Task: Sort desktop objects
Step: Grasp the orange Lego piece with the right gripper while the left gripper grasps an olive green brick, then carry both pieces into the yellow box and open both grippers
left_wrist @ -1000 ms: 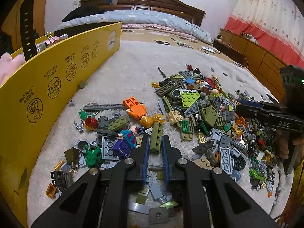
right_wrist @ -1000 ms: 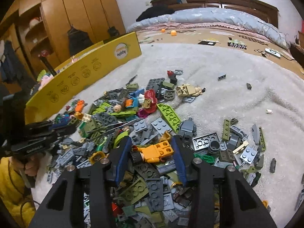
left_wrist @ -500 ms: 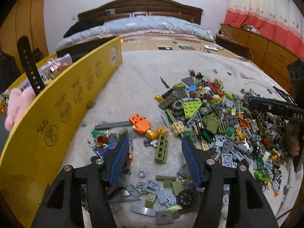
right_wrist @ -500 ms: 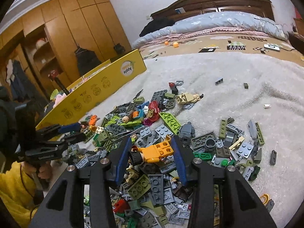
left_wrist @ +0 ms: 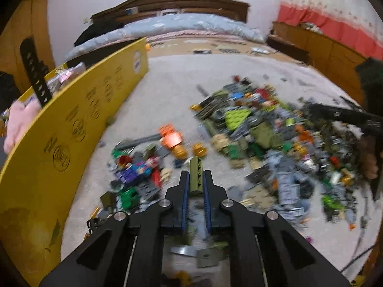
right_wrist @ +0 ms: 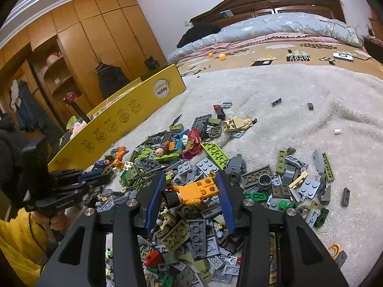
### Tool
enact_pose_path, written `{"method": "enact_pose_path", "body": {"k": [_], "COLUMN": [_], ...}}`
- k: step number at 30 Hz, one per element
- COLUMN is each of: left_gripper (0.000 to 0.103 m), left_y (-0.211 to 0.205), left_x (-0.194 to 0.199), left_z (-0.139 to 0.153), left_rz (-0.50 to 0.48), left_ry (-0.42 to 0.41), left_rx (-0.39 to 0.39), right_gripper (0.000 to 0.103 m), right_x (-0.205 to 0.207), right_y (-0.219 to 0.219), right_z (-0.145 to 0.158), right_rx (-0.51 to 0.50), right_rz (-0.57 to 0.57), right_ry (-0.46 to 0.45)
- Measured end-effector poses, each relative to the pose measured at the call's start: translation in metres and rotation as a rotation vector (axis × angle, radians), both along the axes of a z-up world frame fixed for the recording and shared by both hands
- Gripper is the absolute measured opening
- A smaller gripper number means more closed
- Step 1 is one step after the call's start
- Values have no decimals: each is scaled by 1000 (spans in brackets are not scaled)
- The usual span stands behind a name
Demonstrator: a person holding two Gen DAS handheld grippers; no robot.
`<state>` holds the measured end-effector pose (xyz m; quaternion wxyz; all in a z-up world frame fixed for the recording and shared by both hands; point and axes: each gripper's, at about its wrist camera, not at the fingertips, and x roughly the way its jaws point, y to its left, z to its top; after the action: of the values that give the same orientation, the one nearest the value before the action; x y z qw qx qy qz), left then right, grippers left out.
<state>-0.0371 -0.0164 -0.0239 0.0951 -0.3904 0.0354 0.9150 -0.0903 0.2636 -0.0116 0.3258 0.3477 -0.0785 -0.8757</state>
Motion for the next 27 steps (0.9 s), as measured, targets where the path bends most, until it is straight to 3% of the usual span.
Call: {"method": "enact_pose_path", "body": {"k": [2, 7, 11, 18, 27], "left_gripper": [12, 10, 10, 10, 10], "left_y": [-3, 2, -2, -15, -62], "left_x": [-3, -3, 7, 30, 56], "left_z": [-5, -5, 5, 38, 87], "left_rz": [13, 15, 23, 53, 164], "left_ry": [-18, 7, 20, 84, 170], "left_rx": [27, 4, 49, 65, 62], "right_gripper": [44, 44, 44, 44, 44], "right_x": [0, 0, -1, -3, 14], "right_y": [1, 2, 2, 5, -13], "right_z": [0, 0, 0, 2, 39], "right_rx": [-2, -3, -6, -18, -10], "right_rz": [0, 1, 0, -25, -35], "right_ry": [0, -1, -2, -27, -39]}}
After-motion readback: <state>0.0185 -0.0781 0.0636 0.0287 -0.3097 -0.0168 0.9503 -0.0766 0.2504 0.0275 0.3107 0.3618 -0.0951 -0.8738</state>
